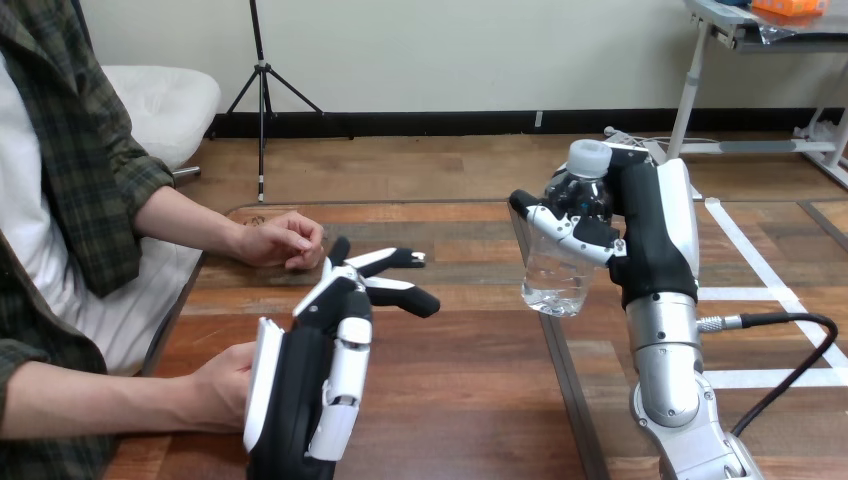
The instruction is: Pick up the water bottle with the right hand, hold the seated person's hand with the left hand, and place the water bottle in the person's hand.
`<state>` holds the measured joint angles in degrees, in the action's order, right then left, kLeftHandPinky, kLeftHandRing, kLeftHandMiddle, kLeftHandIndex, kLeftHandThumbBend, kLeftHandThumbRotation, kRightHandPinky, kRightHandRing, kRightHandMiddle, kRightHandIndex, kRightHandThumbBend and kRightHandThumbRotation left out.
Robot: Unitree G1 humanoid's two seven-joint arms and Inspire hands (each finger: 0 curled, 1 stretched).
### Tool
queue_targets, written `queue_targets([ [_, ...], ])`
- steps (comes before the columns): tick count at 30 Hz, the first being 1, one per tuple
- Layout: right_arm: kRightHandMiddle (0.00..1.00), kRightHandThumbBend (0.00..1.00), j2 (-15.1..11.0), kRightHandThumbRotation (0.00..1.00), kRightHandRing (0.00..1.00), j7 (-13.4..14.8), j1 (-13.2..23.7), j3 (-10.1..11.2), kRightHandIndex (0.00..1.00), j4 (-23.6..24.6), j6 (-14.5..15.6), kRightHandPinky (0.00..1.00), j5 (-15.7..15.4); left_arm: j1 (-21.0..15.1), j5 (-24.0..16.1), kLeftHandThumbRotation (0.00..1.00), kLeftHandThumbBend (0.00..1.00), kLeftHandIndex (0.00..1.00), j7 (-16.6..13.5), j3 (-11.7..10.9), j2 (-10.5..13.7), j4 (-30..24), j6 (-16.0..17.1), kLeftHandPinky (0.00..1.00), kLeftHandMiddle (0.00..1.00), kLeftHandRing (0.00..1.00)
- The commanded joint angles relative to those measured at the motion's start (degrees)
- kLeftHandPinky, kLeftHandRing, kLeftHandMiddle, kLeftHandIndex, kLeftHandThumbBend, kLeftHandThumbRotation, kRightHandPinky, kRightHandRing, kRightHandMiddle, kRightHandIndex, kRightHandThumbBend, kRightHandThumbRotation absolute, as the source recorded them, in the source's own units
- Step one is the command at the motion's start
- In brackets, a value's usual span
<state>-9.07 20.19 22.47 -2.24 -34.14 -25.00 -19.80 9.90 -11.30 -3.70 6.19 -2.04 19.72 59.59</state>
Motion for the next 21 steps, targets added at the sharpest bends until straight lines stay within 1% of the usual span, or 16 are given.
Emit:
queue_targets([
  [1, 0.11, 0.46, 0.51, 0.00, 0.08, -1.18, 2.31, -0.37, 0.11, 5.14, -0.39, 0.06, 0.97, -2.58, -1.10, 0.86, 0.00, 0.73, 0.69, -1.68, 2.73, -3.95, -3.23, 1.00, 0.64, 0.63],
  [2, 0.11, 0.46, 0.61, 0.00, 0.08, -1.29, 2.29, -0.36, 0.11, 5.26, -0.24, 0.06, 0.99, -2.53, -1.10, 0.80, 0.01, 0.74, 0.87, -1.79, 3.05, -4.23, -3.68, 1.00, 0.65, 0.65],
  [3, 0.11, 0.46, 0.68, 0.00, 0.08, -1.27, 2.24, -0.42, 0.11, 5.36, -0.15, 0.06, 0.82, -2.49, -2.90, 0.73, 0.02, 0.75, 0.56, -2.61, 3.92, -4.95, -4.63, 0.99, 0.67, 0.67],
  [5, 0.10, 0.46, 0.76, 0.00, 0.08, -1.24, 2.18, -0.46, 0.11, 5.44, -0.07, 0.05, 0.56, -2.44, -5.12, 0.52, 0.12, 0.76, 0.04, -3.51, 4.90, -5.84, -5.77, 0.95, 0.69, 0.69],
  [6, 0.10, 0.46, 0.70, 0.00, 0.08, -1.09, 2.12, -0.62, 0.10, 5.62, -0.02, 0.05, 0.08, -2.21, -6.66, 0.42, 0.16, 0.76, -0.31, -4.16, 5.55, -6.87, -6.94, 0.93, 0.70, 0.70],
  [7, 0.10, 0.46, 0.66, 0.00, 0.08, -0.99, 2.08, -0.73, 0.10, 5.76, 0.03, 0.05, -0.25, -2.03, -7.54, 0.27, 0.28, 0.77, -0.53, -4.51, 5.89, -7.58, -7.75, 0.86, 0.72, 0.71],
  [8, 0.10, 0.46, 0.65, 0.00, 0.08, -0.92, 2.06, -0.80, 0.10, 5.86, 0.09, 0.05, -0.48, -1.89, -8.17, 0.22, 0.32, 0.77, -0.70, -4.75, 6.13, -8.11, -8.37, 0.82, 0.73, 0.72],
  [9, 0.10, 0.46, 0.74, 0.00, 0.08, -0.92, 1.99, -0.86, 0.10, 6.09, 0.38, 0.05, -0.62, -1.62, -10.61, 0.17, 0.36, 0.77, -1.29, -5.52, 6.85, -9.33, -9.32, 0.79, 0.74, 0.73],
  [11, 0.10, 0.46, 0.93, 0.00, 0.08, -0.95, 1.90, -0.88, 0.10, 6.38, 0.79, 0.05, -0.70, -1.29, -13.47, 0.11, 0.44, 0.77, -2.13, -6.25, 7.68, -10.75, -10.47, 0.73, 0.75, 0.73],
  [12, 0.10, 0.46, 0.99, 0.00, 0.08, -0.96, 1.89, -0.95, 0.10, 6.35, 0.60, 0.05, -0.72, -0.75, -14.87, 0.09, 0.47, 0.78, -2.25, -6.80, 8.26, -12.31, -11.78, 0.70, 0.76, 0.73],
  [14, 0.10, 0.47, 1.05, 0.00, 0.08, -0.95, 1.89, -1.06, 0.10, 6.28, 0.35, 0.05, -0.75, -0.09, -16.12, 0.06, 0.55, 0.77, -2.43, -7.21, 8.86, -14.11, -13.43, 0.66, 0.77, 0.73],
  [15, 0.10, 0.47, 0.97, 0.00, 0.08, -0.97, 1.84, -1.22, 0.10, 6.10, -0.29, 0.05, -0.79, 0.41, -18.35, 0.04, 0.61, 0.77, -3.06, -7.87, 9.42, -15.52, -14.72, 0.63, 0.78, 0.74],
  [17, 0.10, 0.47, 0.85, 0.00, 0.08, -0.96, 1.80, -1.43, 0.10, 5.89, -0.98, 0.05, -0.83, 0.94, -20.96, 0.02, 0.66, 0.77, -4.00, -8.46, 10.06, -17.06, -16.26, 0.62, 0.79, 0.74],
  [18, 0.10, 0.47, 0.91, 0.00, 0.08, -1.13, 1.69, -1.54, 0.10, 6.06, -1.00, 0.05, -0.72, 1.35, -22.88, 0.02, 0.68, 0.77, -4.20, -8.93, 10.80, -18.34, -17.66, 0.61, 0.79, 0.75],
  [20, 0.10, 0.47, 1.00, 0.00, 0.07, -1.31, 1.59, -1.68, 0.10, 6.30, -0.83, 0.05, -0.55, 1.81, -24.79, 0.01, 0.72, 0.77, -4.44, -9.23, 11.67, -19.76, -19.36, 0.61, 0.81, 0.76],
  [21, 0.10, 0.47, 1.05, 0.00, 0.07, -1.35, 1.57, -1.76, 0.10, 6.09, -1.52, 0.05, -0.32, 2.07, -26.80, 0.01, 0.73, 0.77, -5.05, -9.72, 12.34, -20.68, -20.45, 0.61, 0.81, 0.76],
])
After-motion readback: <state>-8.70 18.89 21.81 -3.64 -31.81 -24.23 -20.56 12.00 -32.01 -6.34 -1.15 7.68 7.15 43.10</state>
